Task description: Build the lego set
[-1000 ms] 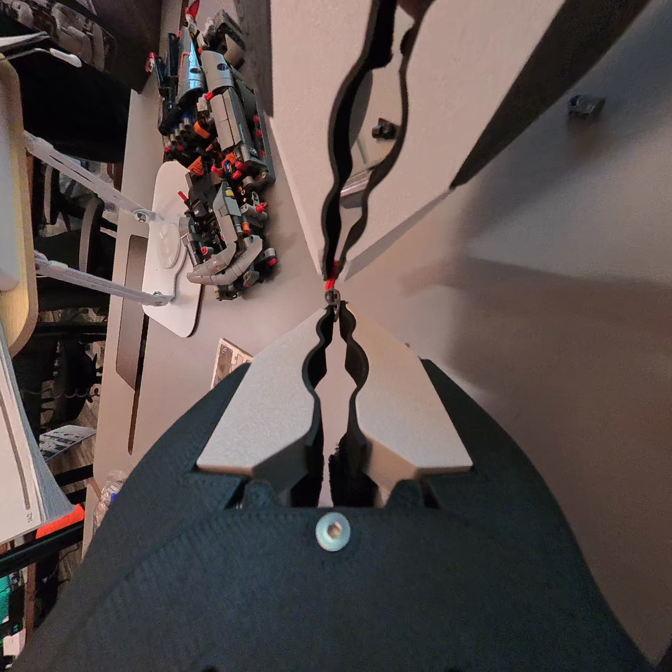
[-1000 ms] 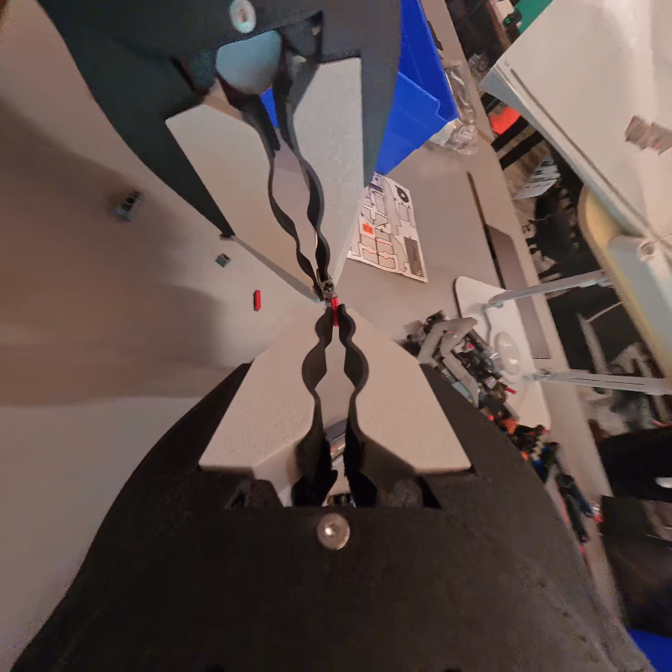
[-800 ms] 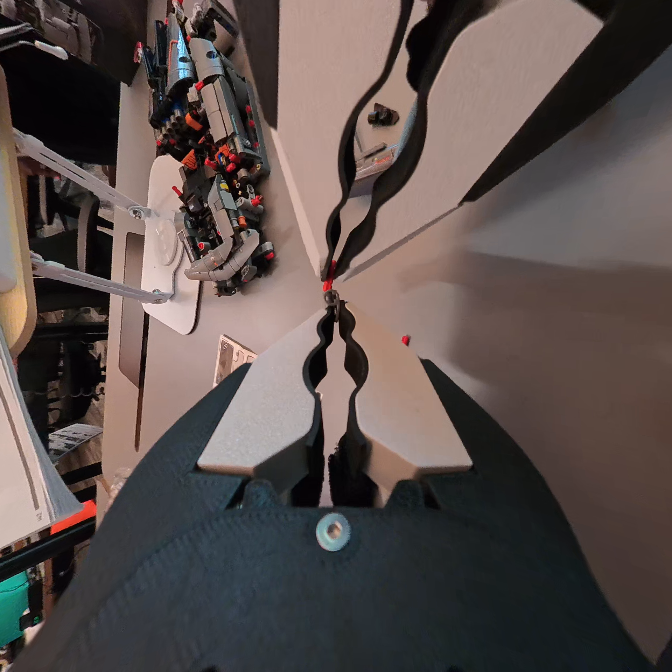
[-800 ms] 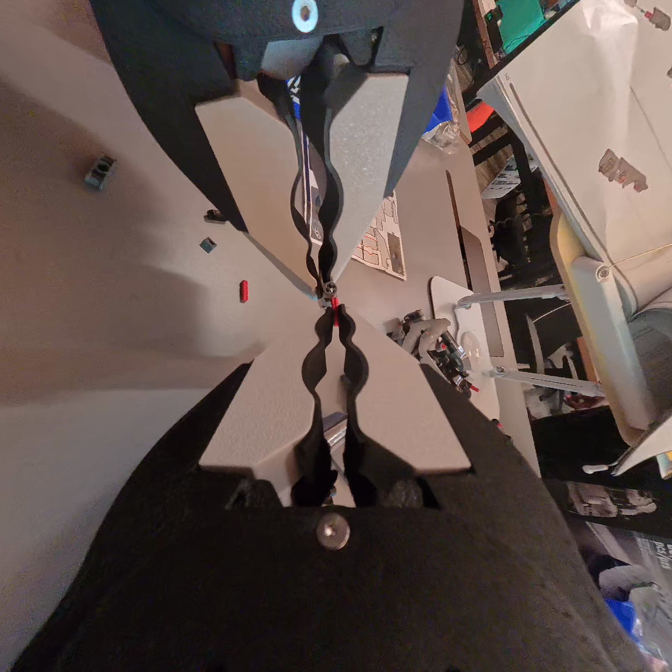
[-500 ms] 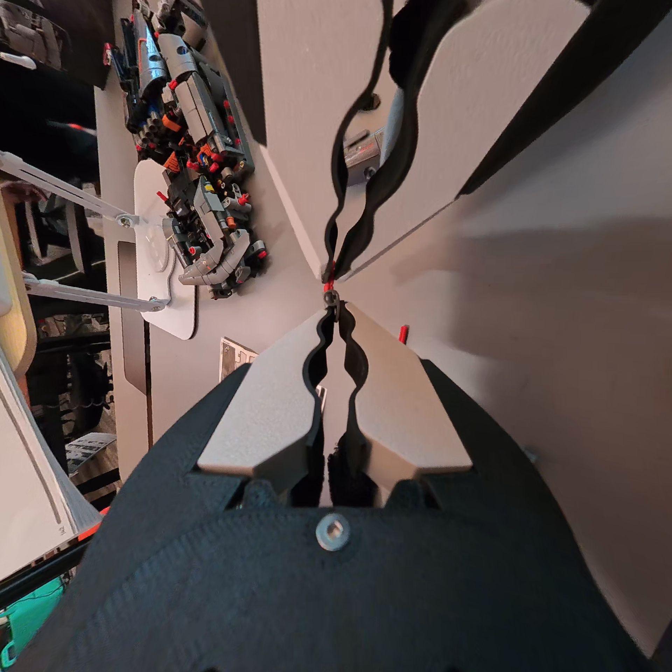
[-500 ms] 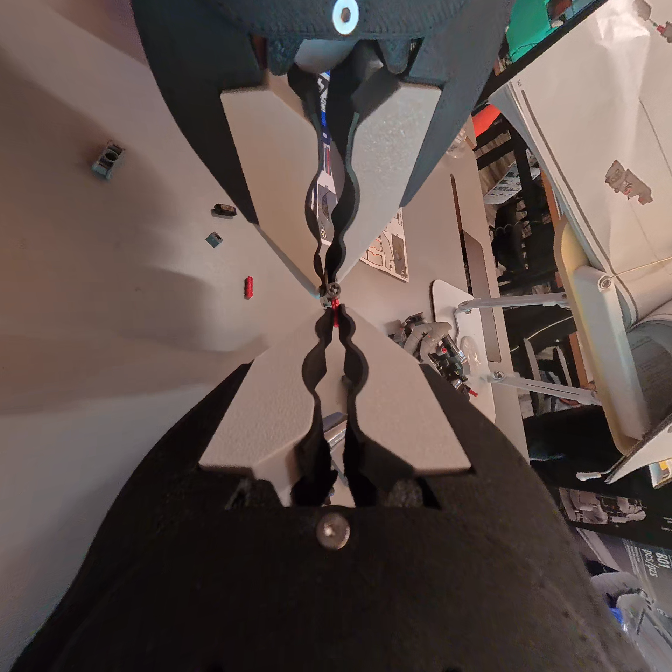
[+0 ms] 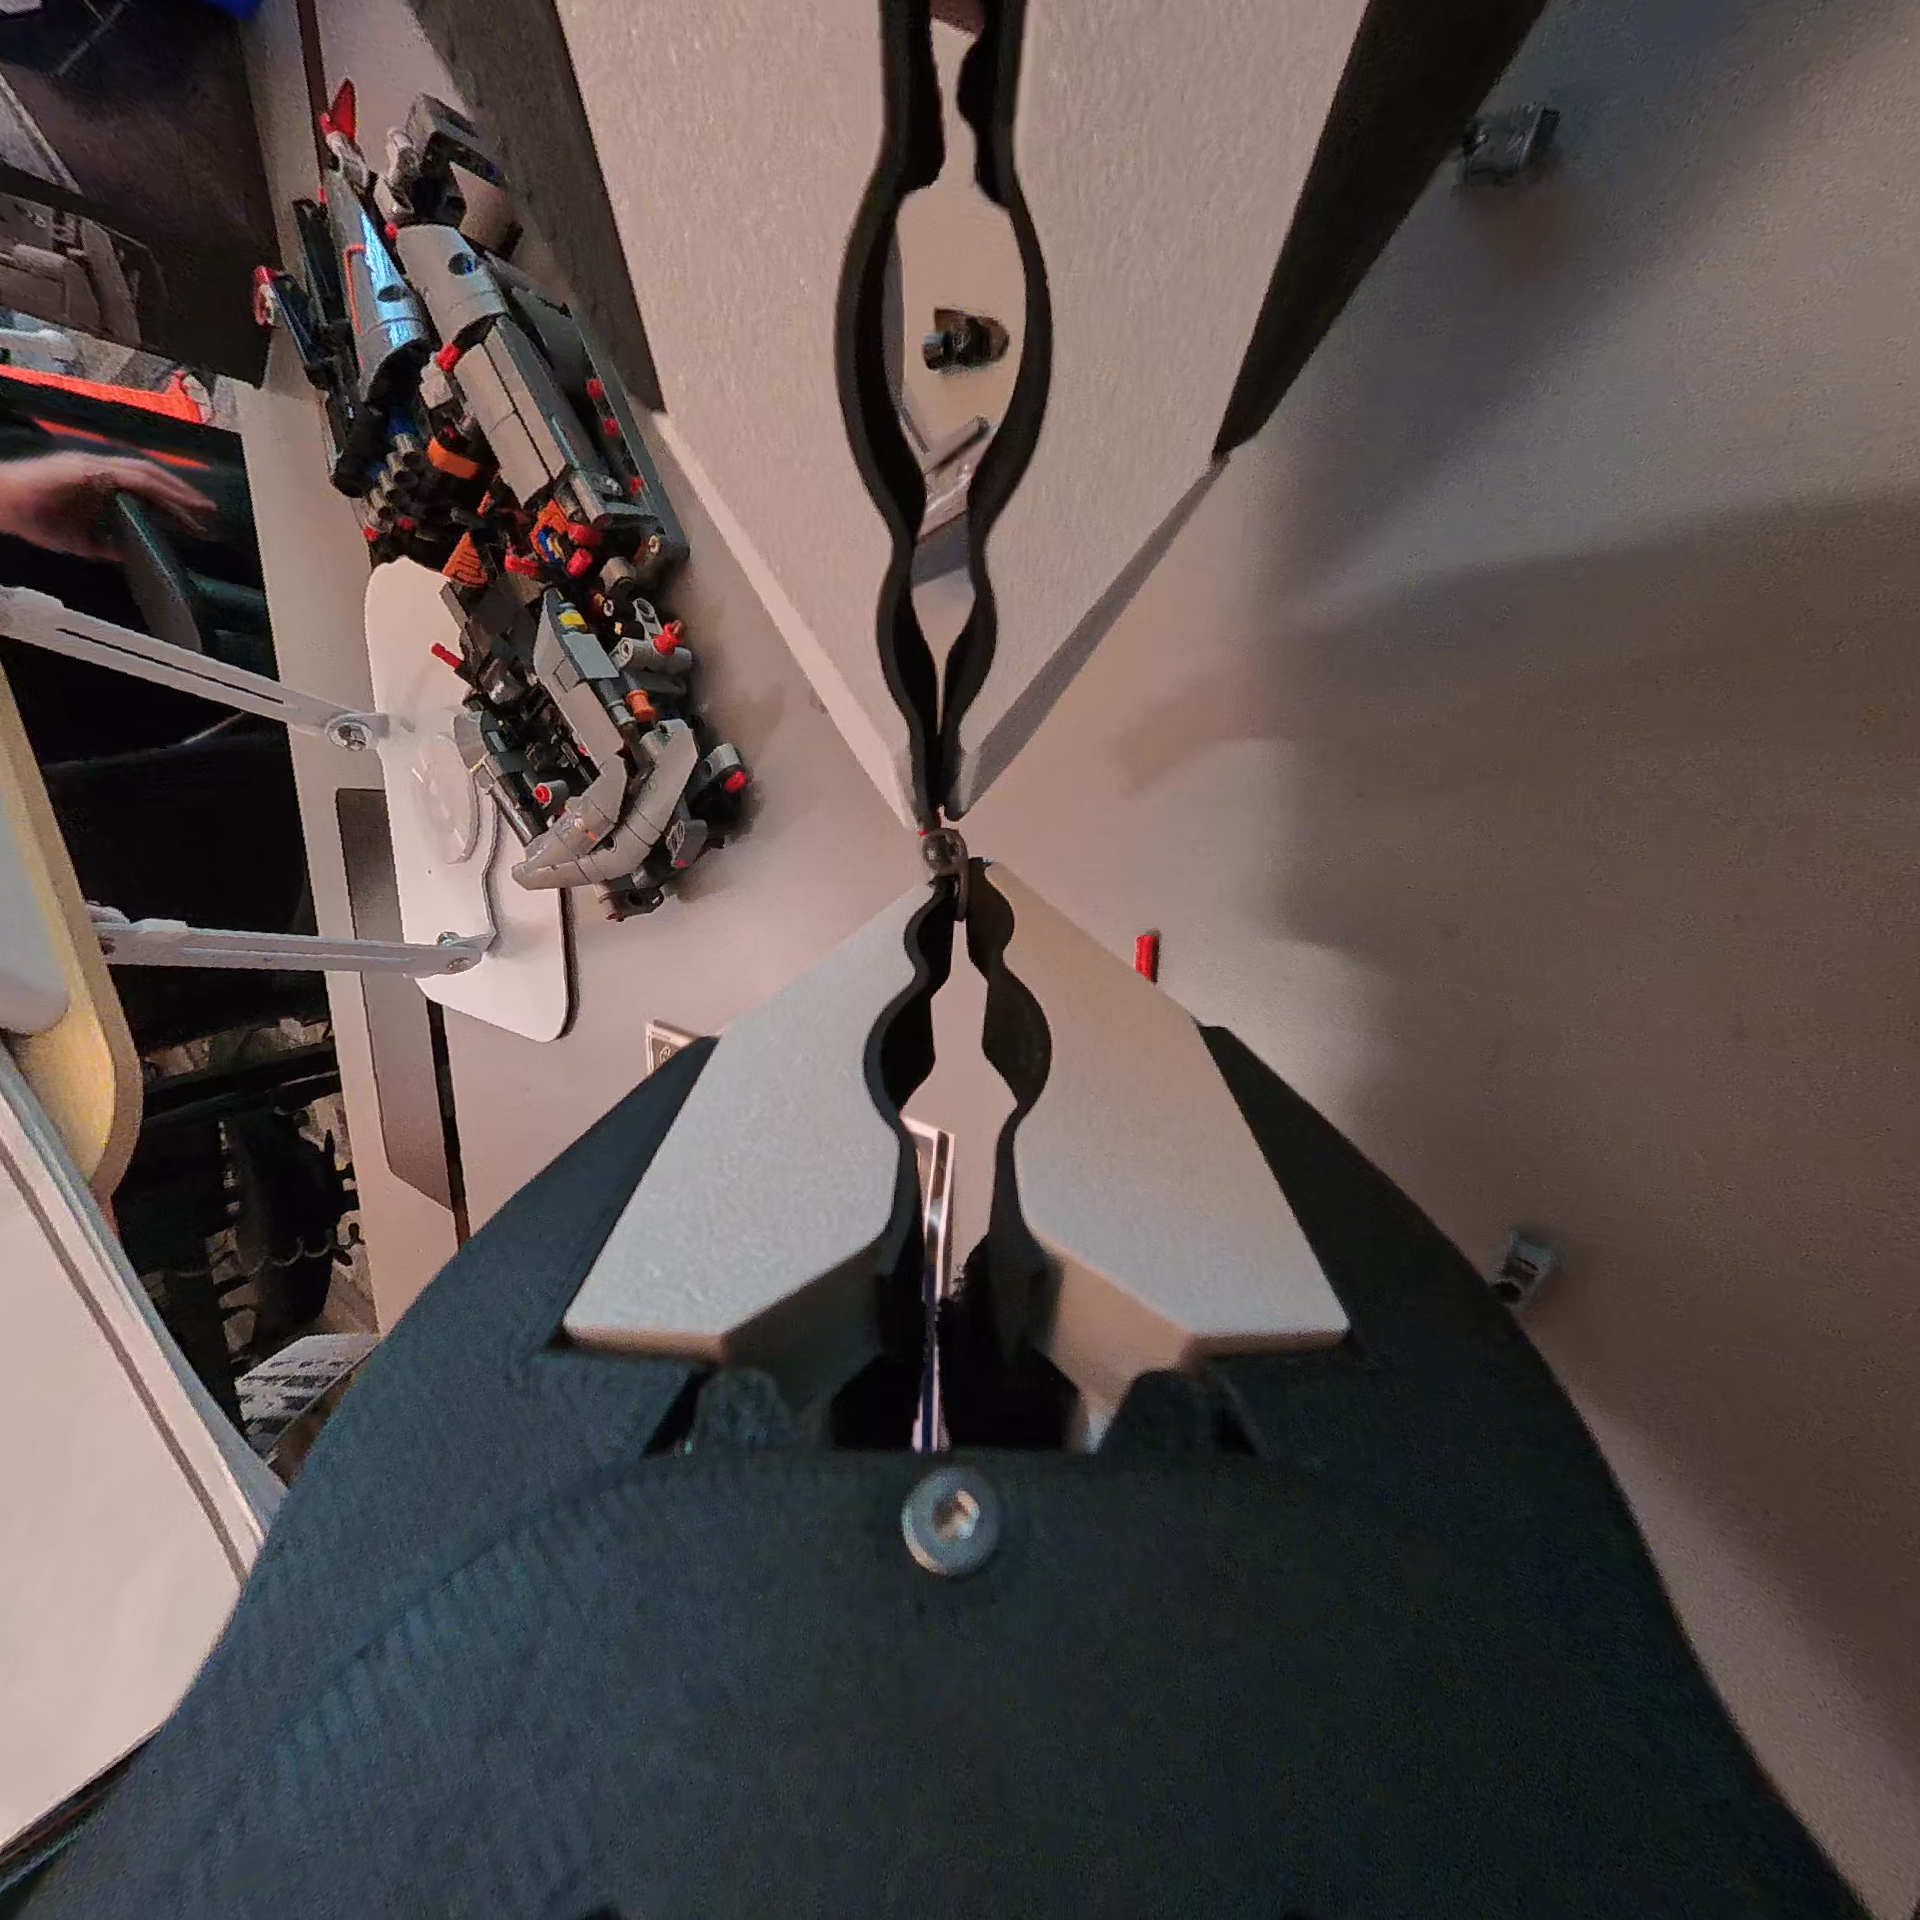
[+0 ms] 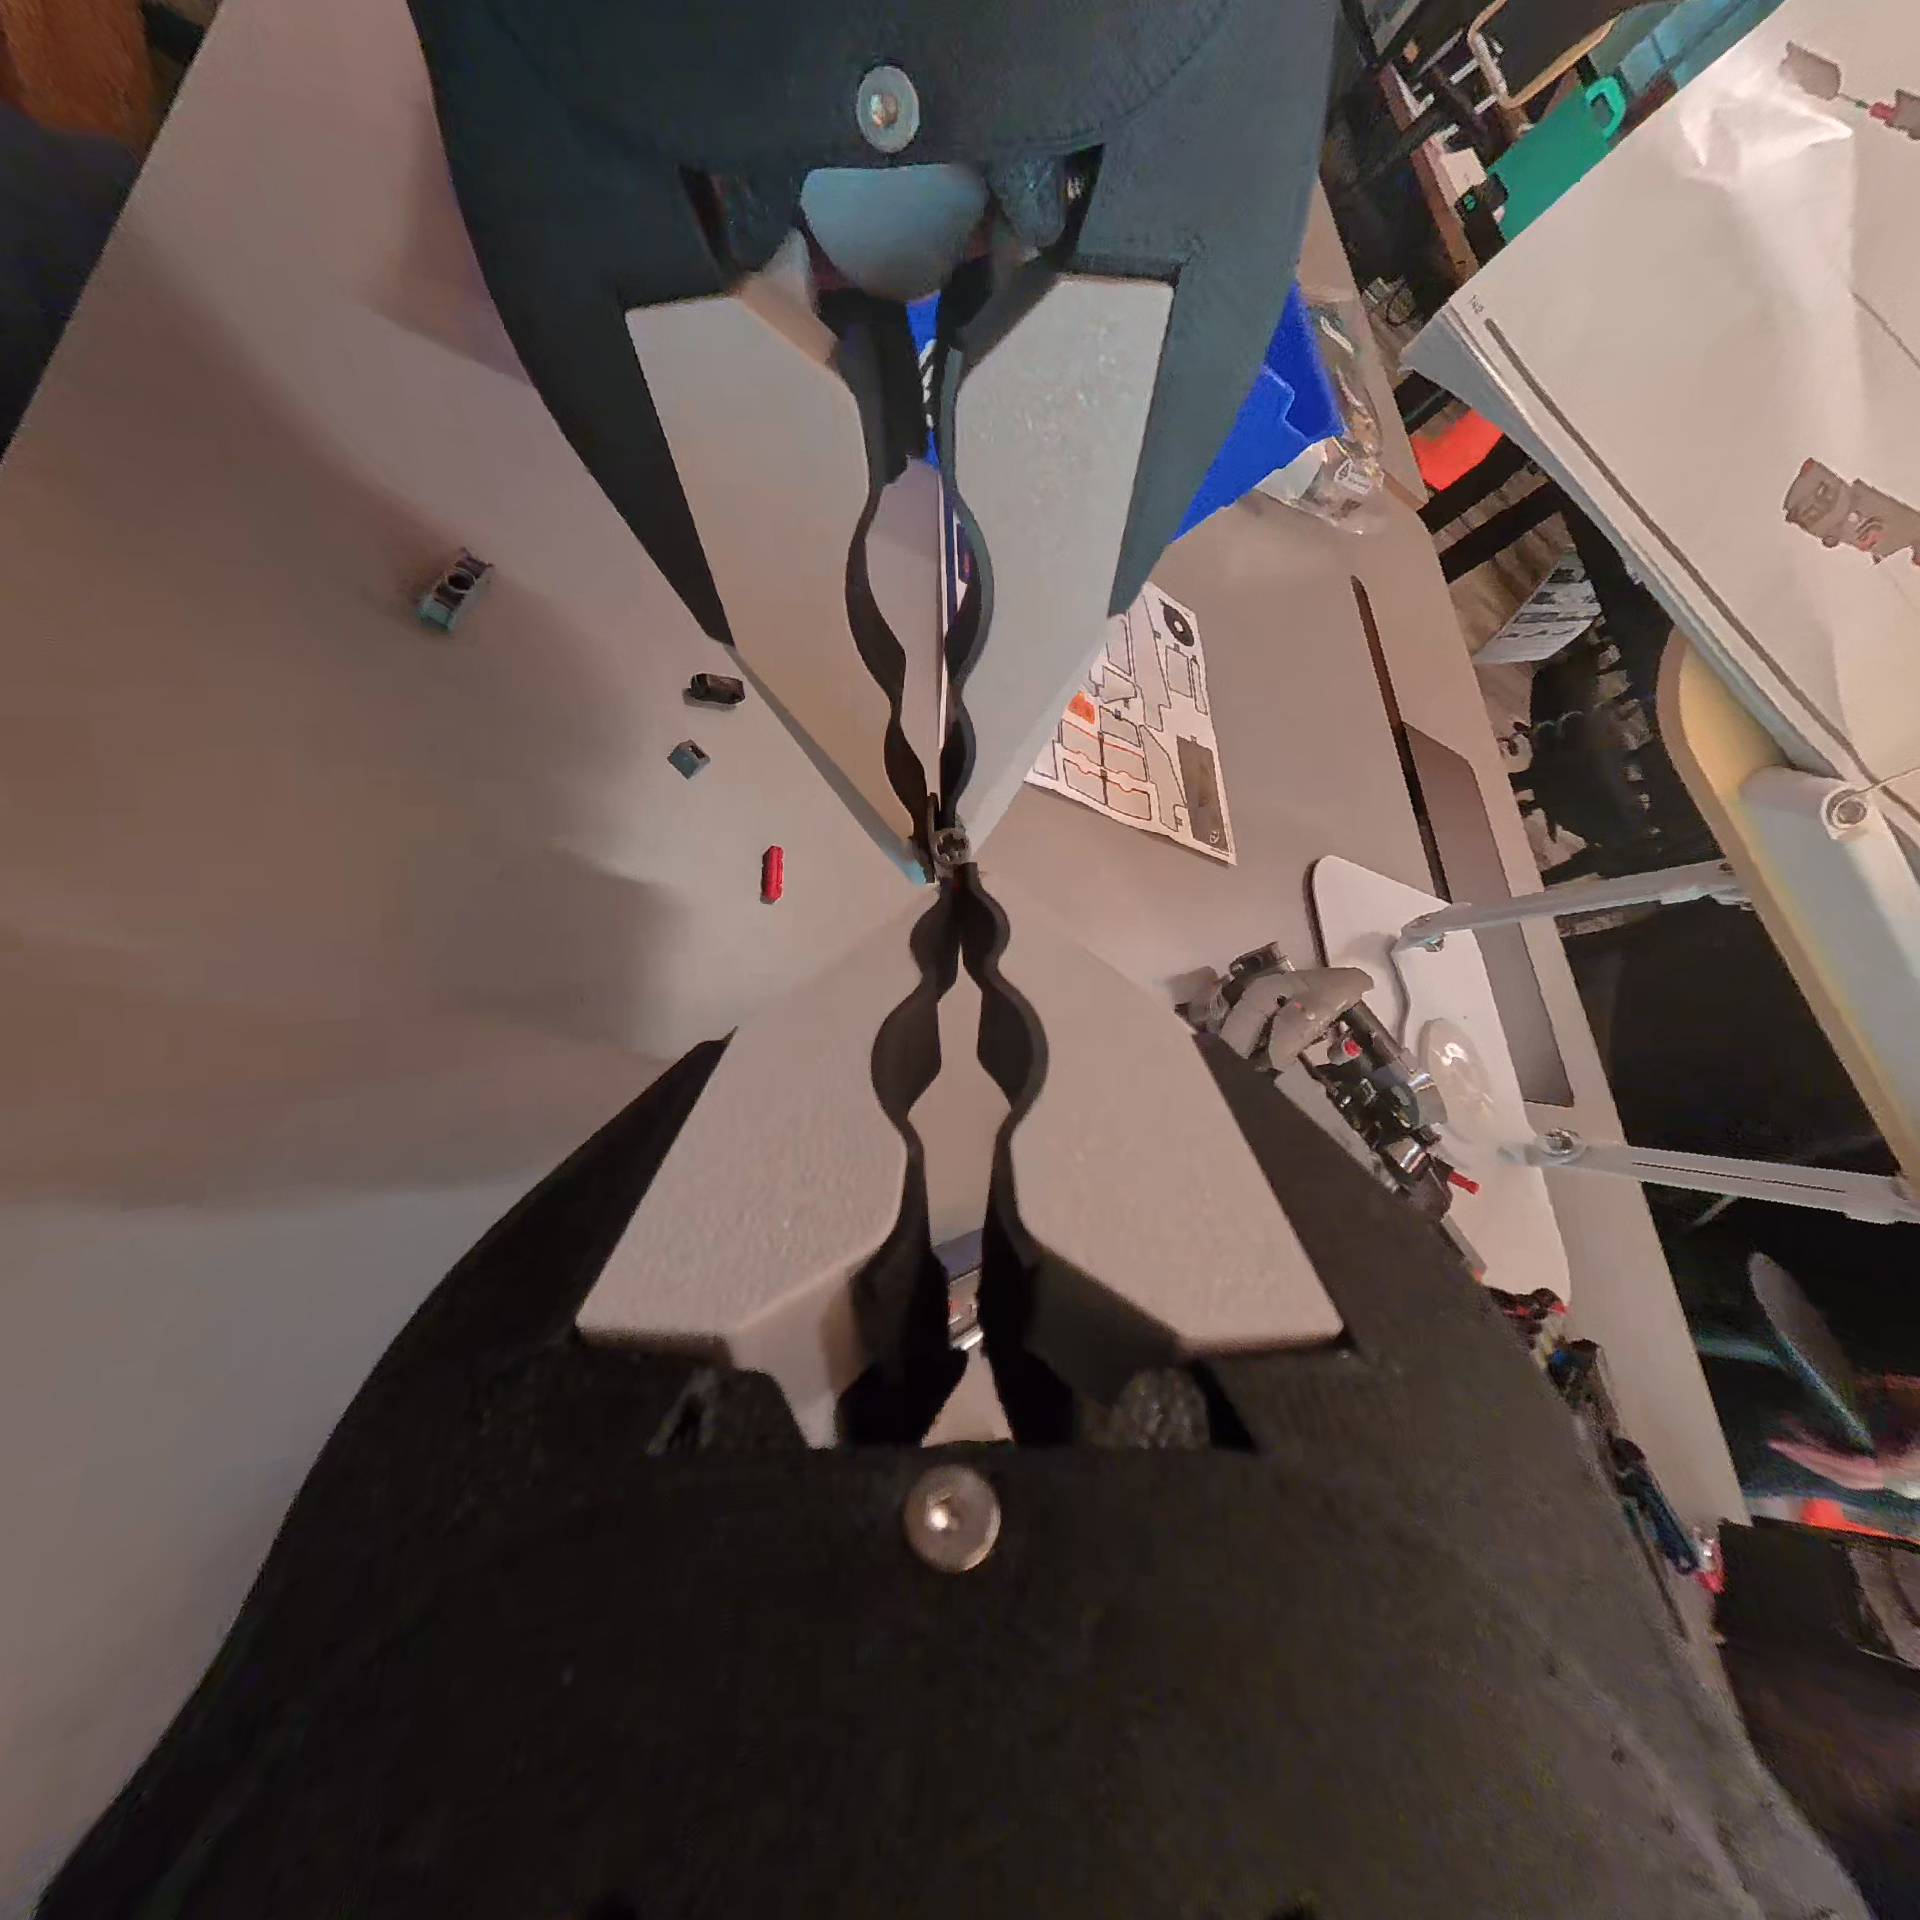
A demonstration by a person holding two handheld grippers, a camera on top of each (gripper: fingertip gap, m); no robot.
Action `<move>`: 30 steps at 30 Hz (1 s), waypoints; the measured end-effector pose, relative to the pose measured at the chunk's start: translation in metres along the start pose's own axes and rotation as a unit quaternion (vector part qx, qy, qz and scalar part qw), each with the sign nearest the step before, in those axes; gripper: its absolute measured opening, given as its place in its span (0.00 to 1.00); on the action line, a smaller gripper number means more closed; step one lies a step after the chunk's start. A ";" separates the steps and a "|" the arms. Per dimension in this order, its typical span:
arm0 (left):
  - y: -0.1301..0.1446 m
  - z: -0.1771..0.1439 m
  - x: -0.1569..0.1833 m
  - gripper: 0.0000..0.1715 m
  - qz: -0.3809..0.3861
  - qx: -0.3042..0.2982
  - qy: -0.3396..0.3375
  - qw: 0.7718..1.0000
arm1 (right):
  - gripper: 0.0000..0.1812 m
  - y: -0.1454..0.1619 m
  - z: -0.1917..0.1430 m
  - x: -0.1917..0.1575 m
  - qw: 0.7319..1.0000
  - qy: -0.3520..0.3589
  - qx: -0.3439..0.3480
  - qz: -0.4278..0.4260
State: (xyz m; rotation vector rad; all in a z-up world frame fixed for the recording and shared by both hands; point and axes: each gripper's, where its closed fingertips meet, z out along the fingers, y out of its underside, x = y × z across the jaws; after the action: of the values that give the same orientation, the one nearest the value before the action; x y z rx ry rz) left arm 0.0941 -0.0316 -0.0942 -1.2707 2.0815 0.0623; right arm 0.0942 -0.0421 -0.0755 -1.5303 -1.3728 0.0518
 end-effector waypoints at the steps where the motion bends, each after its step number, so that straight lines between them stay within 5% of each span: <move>1: -0.001 0.000 0.000 0.00 0.000 0.004 -0.001 1.000 | 0.00 0.000 -0.001 0.000 1.000 -0.004 0.005 0.007; 16: 0.008 0.013 0.012 0.00 -0.054 0.028 0.020 0.998 | 0.00 0.013 -0.004 0.004 0.983 -0.093 0.050 0.152; 25: 0.020 0.002 0.018 0.00 -0.100 0.048 0.015 0.994 | 0.12 0.066 -0.027 -0.028 0.955 -0.170 -0.085 0.227; 30: 0.017 0.002 0.025 0.00 -0.102 0.067 0.020 0.992 | 0.10 0.083 -0.035 -0.049 0.959 -0.147 -0.131 0.202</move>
State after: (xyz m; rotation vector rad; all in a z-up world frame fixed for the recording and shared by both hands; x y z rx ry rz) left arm 0.0750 -0.0408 -0.1151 -1.4026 1.9428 -0.1926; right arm 0.1575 -0.0857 -0.1440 -2.0759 -1.3065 0.3773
